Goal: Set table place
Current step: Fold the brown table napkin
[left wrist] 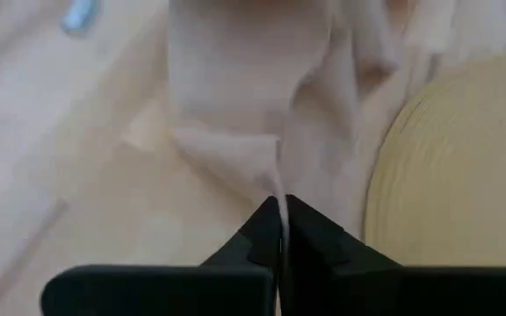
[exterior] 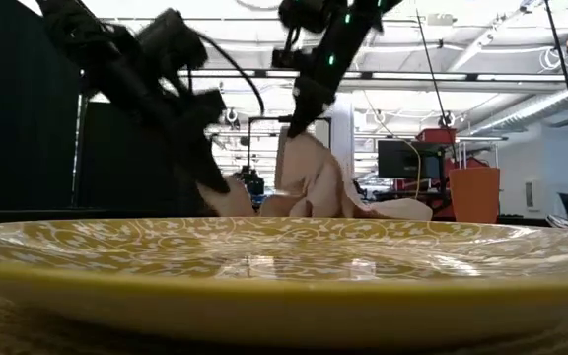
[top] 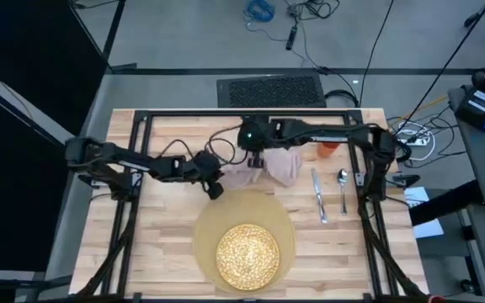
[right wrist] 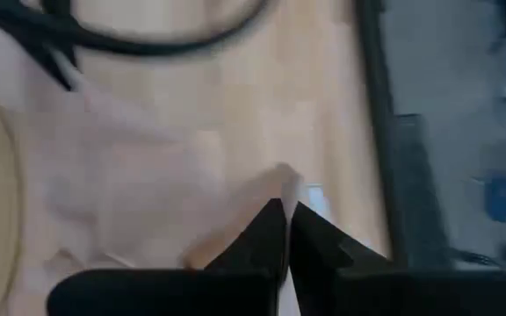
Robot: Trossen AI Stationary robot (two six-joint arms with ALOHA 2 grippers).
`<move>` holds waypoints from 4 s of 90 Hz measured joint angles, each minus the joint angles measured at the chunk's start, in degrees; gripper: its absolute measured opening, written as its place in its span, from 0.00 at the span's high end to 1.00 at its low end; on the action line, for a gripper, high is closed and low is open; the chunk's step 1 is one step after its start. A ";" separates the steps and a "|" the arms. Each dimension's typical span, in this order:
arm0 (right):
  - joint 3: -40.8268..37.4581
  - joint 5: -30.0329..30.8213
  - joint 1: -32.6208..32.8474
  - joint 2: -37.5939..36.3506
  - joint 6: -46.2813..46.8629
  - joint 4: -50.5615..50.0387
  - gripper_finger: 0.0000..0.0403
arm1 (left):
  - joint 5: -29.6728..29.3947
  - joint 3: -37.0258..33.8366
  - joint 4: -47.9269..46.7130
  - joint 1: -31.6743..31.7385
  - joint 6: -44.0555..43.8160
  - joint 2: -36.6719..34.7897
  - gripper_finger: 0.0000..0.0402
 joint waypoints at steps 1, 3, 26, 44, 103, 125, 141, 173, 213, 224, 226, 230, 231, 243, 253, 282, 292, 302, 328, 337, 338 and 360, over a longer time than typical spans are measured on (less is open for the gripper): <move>0.33 0.07 0.00 -0.25 0.21 -0.43 1.00 | -0.29 0.00 -0.58 0.00 0.02 -0.85 1.00; 0.96 0.18 0.00 -0.79 0.68 -1.10 1.00 | -0.93 0.00 -1.79 -0.01 0.08 -2.56 1.00; 4.87 5.87 1.83 -7.89 4.76 -5.25 1.00 | -8.31 3.14 -18.05 -0.01 1.01 -23.17 1.00; 4.87 8.52 4.87 -14.11 7.39 -5.47 1.00 | -8.95 10.26 -26.59 0.01 1.64 -32.34 1.00; 4.89 21.05 24.18 -27.93 9.65 1.19 1.00 | 1.86 34.78 -35.55 -8.38 2.62 -34.96 1.00; 11.79 26.82 29.96 -27.46 7.69 0.40 1.00 | 2.46 38.77 -37.17 -12.02 0.96 -34.76 1.00; 18.77 28.04 32.55 -25.06 9.77 -3.05 1.00 | 2.52 41.24 -37.14 -14.02 0.09 -34.76 1.00; 22.11 28.59 30.11 -21.90 19.05 -13.84 1.00 | 1.03 41.75 -38.40 -16.34 -6.14 -34.64 1.00; 7.10 7.85 4.82 -20.78 19.51 -11.24 1.00 | -17.28 34.42 -53.81 -14.50 -4.41 -32.88 1.00; 0.83 2.47 -1.35 -20.78 16.49 -4.67 1.00 | -19.93 30.38 -54.42 -11.31 -3.39 -32.92 1.00; -0.19 2.43 -2.42 -20.78 15.95 -3.81 1.00 | -20.06 29.64 -54.33 -10.63 -3.22 -32.92 1.00; -2.06 2.06 -4.34 -20.78 15.04 -2.28 1.00 | -20.27 28.07 -53.91 -9.09 -2.89 -32.90 1.00; -2.51 1.84 -4.84 -20.78 14.86 -2.01 1.00 | -20.33 27.69 -53.81 -8.66 -2.79 -32.90 1.00; -7.79 -2.01 -10.12 -20.78 13.04 2.55 1.00 | -20.27 22.73 -51.68 -3.80 -0.77 -32.90 1.00; -12.08 -4.23 -13.20 -20.80 11.10 8.08 1.00 | -18.21 19.10 -48.48 0.52 1.95 -32.58 1.00; -19.57 -7.97 -19.99 -20.83 8.02 22.46 1.00 | -15.23 15.67 -42.76 12.14 8.97 -31.25 1.00; -20.46 -12.28 -20.85 -20.85 7.15 26.90 1.00 | -13.78 15.67 -40.29 14.14 10.08 -31.30 1.00; -20.47 -13.36 -20.31 -20.56 6.32 27.35 1.00 | -13.37 15.67 -40.21 14.85 10.63 -31.32 1.00; -20.49 -16.03 -20.81 -15.28 4.44 36.66 1.00 | -15.49 15.67 -40.47 16.03 11.59 -31.32 1.00; -20.16 -15.41 -22.34 -12.37 5.43 35.03 1.00 | -17.72 15.67 -41.14 16.07 11.65 -31.32 1.00; -20.01 -15.39 -22.53 -12.05 5.76 34.53 1.00 | -17.82 15.67 -41.23 16.08 11.65 -31.32 1.00; -18.32 -18.93 -23.89 -8.33 4.15 39.91 1.00 | -23.56 15.67 -43.56 16.08 12.04 -31.32 1.00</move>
